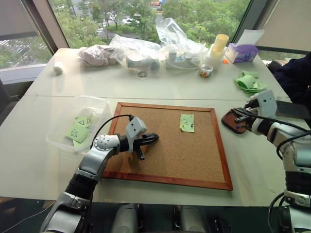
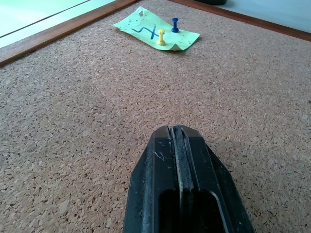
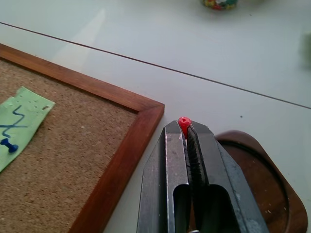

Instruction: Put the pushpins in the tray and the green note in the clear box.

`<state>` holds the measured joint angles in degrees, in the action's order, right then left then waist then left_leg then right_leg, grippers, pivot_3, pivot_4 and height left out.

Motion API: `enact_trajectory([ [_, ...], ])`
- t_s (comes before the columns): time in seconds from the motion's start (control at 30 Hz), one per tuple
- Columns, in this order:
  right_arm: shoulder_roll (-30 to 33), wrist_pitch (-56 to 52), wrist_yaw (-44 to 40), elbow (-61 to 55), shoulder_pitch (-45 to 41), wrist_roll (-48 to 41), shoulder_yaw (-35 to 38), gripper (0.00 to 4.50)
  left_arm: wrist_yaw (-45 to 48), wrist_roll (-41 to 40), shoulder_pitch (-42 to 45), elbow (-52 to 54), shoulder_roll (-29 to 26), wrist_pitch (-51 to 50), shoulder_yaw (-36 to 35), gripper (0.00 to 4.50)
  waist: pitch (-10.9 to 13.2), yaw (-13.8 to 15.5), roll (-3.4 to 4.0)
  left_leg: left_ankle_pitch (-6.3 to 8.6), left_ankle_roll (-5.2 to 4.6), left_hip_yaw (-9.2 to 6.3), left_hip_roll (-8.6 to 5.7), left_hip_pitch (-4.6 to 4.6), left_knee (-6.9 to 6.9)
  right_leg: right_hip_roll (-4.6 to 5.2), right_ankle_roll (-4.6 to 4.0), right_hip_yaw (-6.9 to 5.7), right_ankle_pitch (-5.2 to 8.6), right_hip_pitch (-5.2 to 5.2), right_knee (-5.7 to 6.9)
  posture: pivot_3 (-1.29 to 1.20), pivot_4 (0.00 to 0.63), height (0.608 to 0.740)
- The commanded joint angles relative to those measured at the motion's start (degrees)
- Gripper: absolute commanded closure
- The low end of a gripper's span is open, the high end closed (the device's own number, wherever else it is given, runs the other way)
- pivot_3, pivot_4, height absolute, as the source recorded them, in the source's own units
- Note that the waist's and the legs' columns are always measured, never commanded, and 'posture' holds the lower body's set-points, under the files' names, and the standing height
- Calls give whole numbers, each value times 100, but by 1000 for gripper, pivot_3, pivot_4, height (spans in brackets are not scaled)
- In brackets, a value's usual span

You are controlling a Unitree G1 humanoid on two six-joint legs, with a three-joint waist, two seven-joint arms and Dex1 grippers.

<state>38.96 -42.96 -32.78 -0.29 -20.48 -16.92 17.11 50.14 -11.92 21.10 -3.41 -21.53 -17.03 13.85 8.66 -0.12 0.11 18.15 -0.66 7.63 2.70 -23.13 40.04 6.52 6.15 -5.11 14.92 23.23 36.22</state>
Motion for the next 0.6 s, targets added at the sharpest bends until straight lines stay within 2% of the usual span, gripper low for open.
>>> enact_trajectory([
  [0.03,4,345,103,340,-90,39,123,4452,39,120,-91,-210,2,-93,143,4500,-1,-20,1,0,0,-2,0,0,0,0,0,0,0,-1,0,0,150,740],
  [0.23,-95,755,167,1281,-193,113,-20,4452,50,141,-60,-243,4,-70,136,4500,-2,-32,3,0,-1,-3,-1,2,0,0,0,0,0,-5,0,0,150,740],
  [0.4,-108,934,119,1511,-166,95,-57,4452,40,145,-96,-212,-7,-70,132,4500,-5,-41,8,0,-1,-4,0,5,0,0,0,0,0,-9,0,0,150,740],
  [0.5,-115,939,119,1588,-143,73,-55,3563,33,157,-125,-197,-16,-68,139,4500,-5,-42,8,0,0,-6,1,7,0,0,0,0,0,-12,0,0,150,740],
  [0.6,-95,800,106,1275,-106,-53,3,2064,24,153,-148,-171,-26,-87,132,4500,-8,-44,12,0,0,-6,1,9,-1,1,0,1,0,-13,-1,0,150,740],
])
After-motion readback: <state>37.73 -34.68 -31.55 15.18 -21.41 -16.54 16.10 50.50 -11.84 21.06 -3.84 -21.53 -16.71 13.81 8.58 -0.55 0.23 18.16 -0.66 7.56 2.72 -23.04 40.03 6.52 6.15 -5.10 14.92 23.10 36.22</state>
